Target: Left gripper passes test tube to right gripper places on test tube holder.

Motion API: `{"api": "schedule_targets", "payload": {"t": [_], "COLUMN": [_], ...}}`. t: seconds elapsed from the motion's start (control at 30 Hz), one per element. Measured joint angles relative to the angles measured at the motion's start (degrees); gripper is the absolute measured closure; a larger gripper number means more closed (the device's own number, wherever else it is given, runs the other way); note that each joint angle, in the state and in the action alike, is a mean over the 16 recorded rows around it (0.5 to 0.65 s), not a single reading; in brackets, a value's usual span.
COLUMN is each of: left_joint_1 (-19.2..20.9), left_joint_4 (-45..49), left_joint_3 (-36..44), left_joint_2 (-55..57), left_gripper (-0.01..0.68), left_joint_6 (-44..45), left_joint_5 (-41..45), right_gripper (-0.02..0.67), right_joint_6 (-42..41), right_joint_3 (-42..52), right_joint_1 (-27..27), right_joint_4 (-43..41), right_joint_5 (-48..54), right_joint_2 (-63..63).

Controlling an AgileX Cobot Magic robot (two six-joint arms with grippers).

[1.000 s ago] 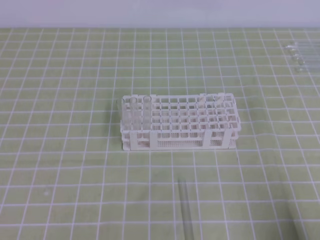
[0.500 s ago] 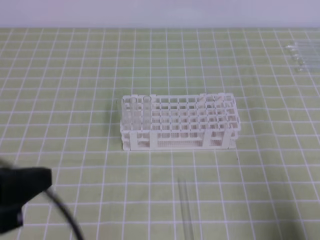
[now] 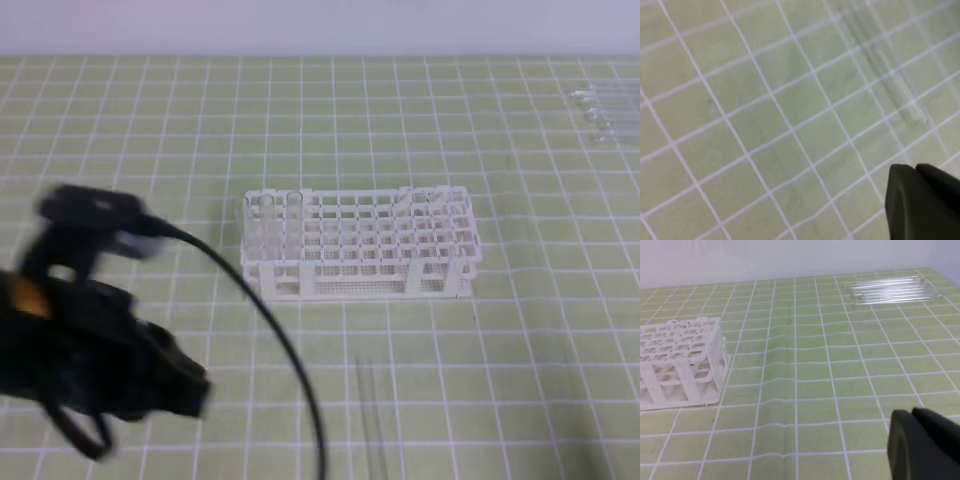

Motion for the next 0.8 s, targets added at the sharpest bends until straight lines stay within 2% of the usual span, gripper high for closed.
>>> {"api": "schedule_targets", "payload": {"t": [0.2,0.33,0.5,0.8], "left_joint_1": [-13.5,-18.5,-20.9,-21.1], "left_joint_4": [8.5,10.3,9.5,5.9], "left_joint_3": [-3.2,-6.6,-12.0,-17.7], "left_joint_2": [11.6,19.3,27.8,36.2], "left_gripper": [0.673,0.673,0.673,0.665], "left_joint_6": [-11.6,-15.9,-19.6,-24.8], "left_joint_5": [-2.2,-1.7,0.9,4.2], "right_gripper": [0.651,0.651,0.651,0.651], "right_joint_6": [0.0,0.0,0.0,0.0], "right_joint_3": [0.0,0.0,0.0,0.0], "right_joint_1": [0.0,0.0,0.0,0.0], "right_joint_4": [0.0,0.0,0.0,0.0], "right_joint_5": [0.0,0.0,0.0,0.0], "right_joint_2": [0.0,0.0,0.0,0.0]}}
